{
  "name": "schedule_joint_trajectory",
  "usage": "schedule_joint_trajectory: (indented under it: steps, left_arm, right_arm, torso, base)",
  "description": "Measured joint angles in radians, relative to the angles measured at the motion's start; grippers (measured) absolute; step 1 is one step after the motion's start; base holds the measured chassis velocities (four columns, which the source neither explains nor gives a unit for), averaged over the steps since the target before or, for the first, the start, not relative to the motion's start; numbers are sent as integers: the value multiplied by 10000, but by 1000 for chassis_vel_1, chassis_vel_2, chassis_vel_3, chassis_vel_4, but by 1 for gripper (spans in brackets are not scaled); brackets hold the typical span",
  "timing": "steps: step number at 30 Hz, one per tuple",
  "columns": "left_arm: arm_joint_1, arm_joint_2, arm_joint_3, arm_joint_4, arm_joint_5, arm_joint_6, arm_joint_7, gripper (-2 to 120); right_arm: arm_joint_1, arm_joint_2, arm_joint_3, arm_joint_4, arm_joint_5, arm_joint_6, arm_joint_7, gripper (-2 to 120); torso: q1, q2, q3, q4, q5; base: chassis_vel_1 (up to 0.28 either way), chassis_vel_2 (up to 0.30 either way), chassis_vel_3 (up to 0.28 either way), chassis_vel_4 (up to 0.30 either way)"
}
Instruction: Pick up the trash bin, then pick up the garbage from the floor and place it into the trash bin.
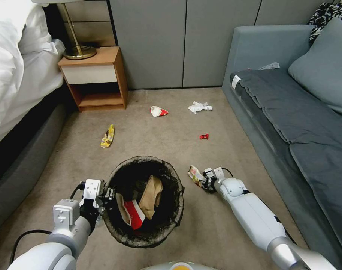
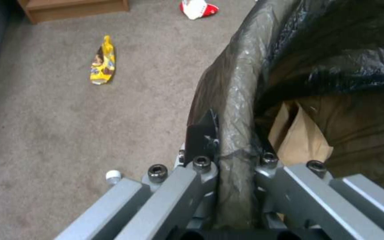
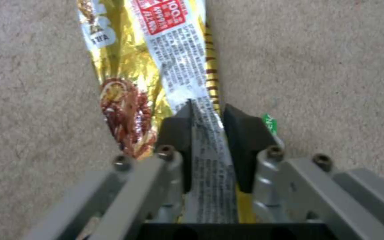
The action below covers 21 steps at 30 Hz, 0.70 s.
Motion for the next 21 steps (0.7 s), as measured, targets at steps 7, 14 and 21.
schedule_joint_trajectory:
  steps: [7,14,21]
  left_arm:
    - [9,25,-2,0,0,-9,1,1]
    - [1,31,-3,0,-1,-10,1,1]
    - [16,15,66,0,6,-9,5,1]
  right_arm:
    - [-32,8,89,77,33,36,65,0]
    - [-336,-207,237,898,577,98,407,0]
    - [-641,-392,344,1442,814,87,568,0]
  torso:
    - [0,0,0,0,0]
    - [0,0,0,0,0]
    - [0,0,0,0,-1]
  base:
    - [0,0,0,0]
    - [0,0,0,0]
    - [0,0,0,0]
